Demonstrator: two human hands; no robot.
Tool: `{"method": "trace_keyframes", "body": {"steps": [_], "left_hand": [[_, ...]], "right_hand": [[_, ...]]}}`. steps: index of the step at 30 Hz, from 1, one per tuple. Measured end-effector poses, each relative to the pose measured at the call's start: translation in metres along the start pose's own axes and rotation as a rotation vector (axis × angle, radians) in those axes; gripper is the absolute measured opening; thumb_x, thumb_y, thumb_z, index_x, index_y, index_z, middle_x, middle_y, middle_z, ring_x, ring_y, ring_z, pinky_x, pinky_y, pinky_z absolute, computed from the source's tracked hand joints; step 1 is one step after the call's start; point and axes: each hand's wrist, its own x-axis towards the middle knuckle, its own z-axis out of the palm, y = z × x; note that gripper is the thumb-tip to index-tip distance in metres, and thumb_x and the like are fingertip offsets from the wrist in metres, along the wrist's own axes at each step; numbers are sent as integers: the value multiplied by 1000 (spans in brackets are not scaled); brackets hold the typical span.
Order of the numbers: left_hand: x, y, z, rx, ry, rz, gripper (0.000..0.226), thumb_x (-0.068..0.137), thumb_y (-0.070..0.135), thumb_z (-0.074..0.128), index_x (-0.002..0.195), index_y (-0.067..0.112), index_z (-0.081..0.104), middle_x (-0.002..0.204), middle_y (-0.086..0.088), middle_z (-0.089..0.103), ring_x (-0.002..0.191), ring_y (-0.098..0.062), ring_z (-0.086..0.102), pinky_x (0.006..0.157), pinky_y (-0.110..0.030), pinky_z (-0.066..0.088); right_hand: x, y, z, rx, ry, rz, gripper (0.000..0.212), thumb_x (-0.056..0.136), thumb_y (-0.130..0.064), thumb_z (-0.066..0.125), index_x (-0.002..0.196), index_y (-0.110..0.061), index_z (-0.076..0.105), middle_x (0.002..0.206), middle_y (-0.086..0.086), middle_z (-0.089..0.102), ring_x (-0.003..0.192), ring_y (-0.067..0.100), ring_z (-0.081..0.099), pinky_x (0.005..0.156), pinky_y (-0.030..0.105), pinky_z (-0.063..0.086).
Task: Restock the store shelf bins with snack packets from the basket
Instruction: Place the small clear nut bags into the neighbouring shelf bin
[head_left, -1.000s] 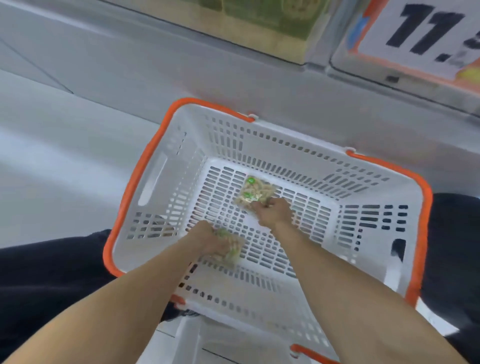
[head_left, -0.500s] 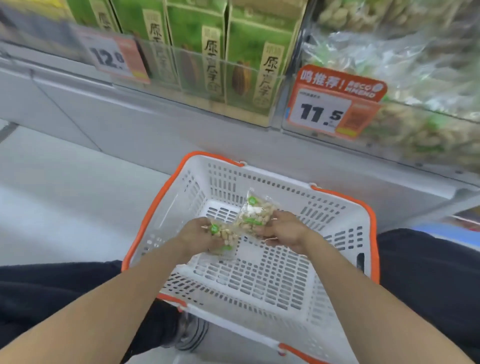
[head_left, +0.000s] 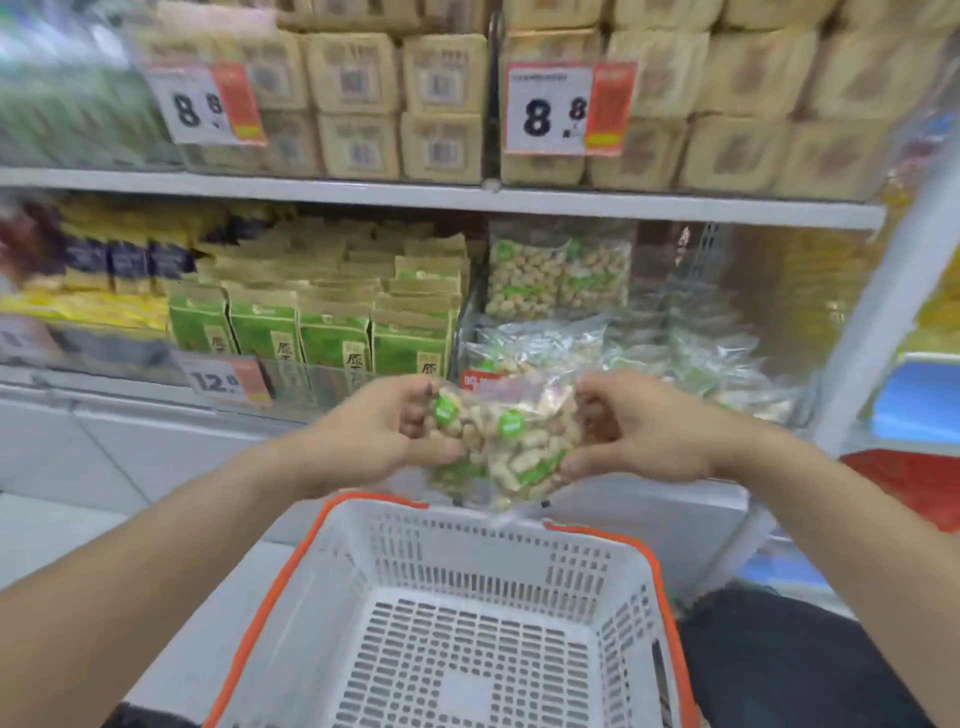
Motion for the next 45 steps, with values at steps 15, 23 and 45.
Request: {"method": "trace_keyframes", "body": {"steps": [15, 23, 45], "left_hand": [[133, 52, 16, -65, 704, 330, 37, 90, 2, 68, 114, 25, 51, 101, 14, 63, 98, 1, 62, 80, -9, 51], [163, 40, 35, 18, 796, 170, 33, 96, 7, 57, 124, 17, 43, 98, 6, 54, 92, -11, 56, 69, -17, 40], [135, 56, 82, 659, 853, 239, 70, 83, 13, 56, 147, 5, 30, 153, -20, 18, 142, -37, 19, 113, -49, 27]], "right_hand": [[56, 48, -56, -21, 907, 177, 30, 82, -20, 81, 97, -15, 56, 87, -6, 67, 77, 11, 62, 62, 22, 42], [77, 60, -58, -57, 922, 260, 42, 84, -28, 79, 110, -15, 50, 100, 6, 66, 88, 29, 65, 84, 44, 54], [85, 60, -46, -197, 847, 259, 34, 98, -33, 59, 116, -6, 49, 113, 13, 58, 105, 34, 55, 84, 42, 45]]}}
